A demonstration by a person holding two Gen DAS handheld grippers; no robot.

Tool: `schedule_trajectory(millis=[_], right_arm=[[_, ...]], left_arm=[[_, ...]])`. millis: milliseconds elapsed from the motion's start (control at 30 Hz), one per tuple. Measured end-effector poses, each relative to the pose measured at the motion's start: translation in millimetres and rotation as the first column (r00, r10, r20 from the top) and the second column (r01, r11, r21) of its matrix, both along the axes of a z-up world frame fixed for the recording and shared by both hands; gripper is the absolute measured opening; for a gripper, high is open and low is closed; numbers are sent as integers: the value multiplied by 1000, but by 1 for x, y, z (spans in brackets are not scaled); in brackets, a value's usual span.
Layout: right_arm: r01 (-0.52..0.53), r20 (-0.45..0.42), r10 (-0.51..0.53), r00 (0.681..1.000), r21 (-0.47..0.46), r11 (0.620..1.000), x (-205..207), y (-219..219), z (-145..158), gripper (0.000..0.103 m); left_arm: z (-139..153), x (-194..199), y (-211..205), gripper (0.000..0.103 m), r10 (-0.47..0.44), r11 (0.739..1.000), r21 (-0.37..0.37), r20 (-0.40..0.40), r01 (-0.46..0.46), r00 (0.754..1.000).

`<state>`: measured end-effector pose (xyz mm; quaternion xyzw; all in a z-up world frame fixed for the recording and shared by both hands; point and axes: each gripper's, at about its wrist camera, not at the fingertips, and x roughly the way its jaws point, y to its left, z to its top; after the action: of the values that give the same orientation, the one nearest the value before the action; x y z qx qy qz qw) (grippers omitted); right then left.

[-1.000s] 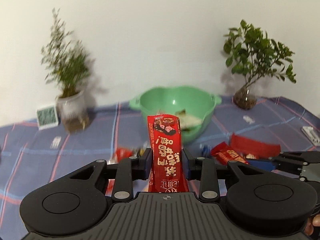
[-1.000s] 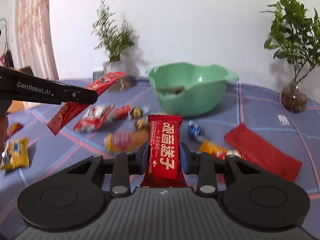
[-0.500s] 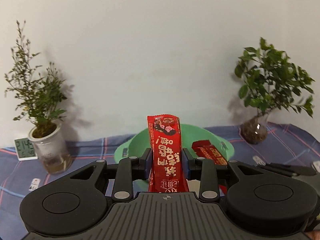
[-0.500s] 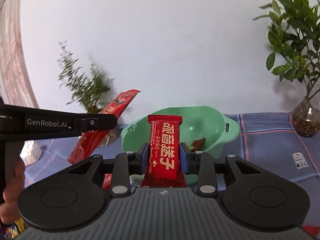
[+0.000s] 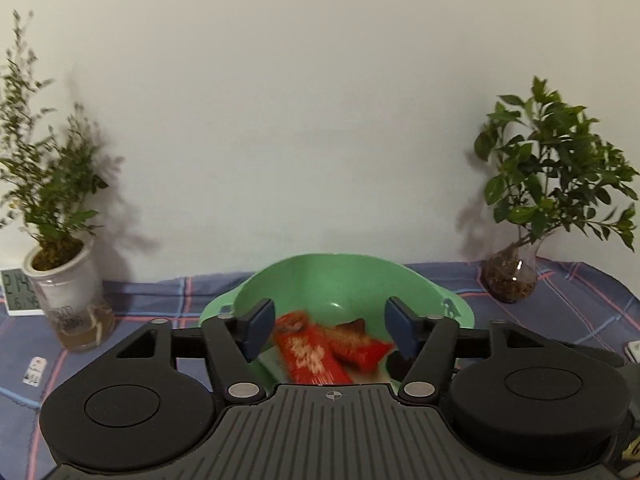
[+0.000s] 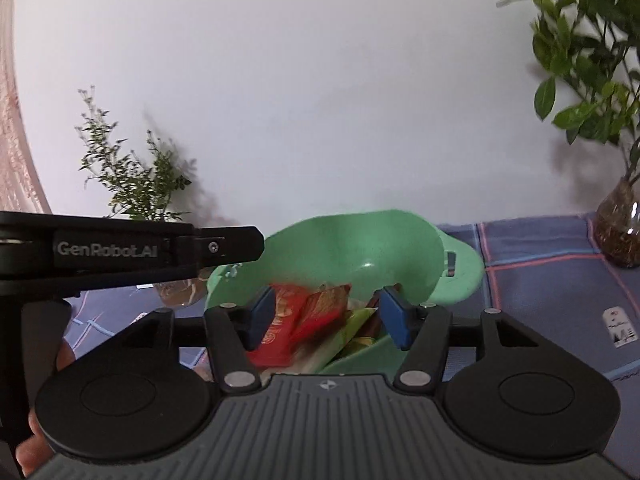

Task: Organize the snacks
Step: 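Carry both red bars over the green bowl and open both tools to drop them, then grasp the pink-yellow pouch with the left tool while the right tool grasps the red BBB pack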

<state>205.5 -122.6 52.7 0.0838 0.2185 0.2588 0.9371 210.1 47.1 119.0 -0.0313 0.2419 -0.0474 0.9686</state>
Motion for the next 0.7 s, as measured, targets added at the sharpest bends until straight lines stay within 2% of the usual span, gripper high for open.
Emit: schedule_trajectory(millis=[133, 200, 367, 500, 700], right_arm=[[3, 18, -3, 1000, 2, 1000, -26, -13, 2, 75], [13, 28, -13, 1000, 6, 1000, -41, -20, 2, 78], [51, 20, -51, 999, -16, 999, -86, -48, -18, 79], [82, -29, -85, 996, -85, 993, -115, -62, -43, 79], [91, -84, -106, 991, -158, 983, -119, -64, -61, 79]], left_arm=[[-2, -34, 6, 103, 12, 999, 29, 22, -13, 1000], [-10, -53, 13, 103, 13, 1000, 14, 18, -13, 1000], [-53, -89, 24, 103, 30, 1000, 12, -72, -29, 997], [-85, -96, 30, 103, 44, 999, -17, -162, -48, 986], [-106, -94, 24, 103, 27, 1000, -7, -214, -29, 976]])
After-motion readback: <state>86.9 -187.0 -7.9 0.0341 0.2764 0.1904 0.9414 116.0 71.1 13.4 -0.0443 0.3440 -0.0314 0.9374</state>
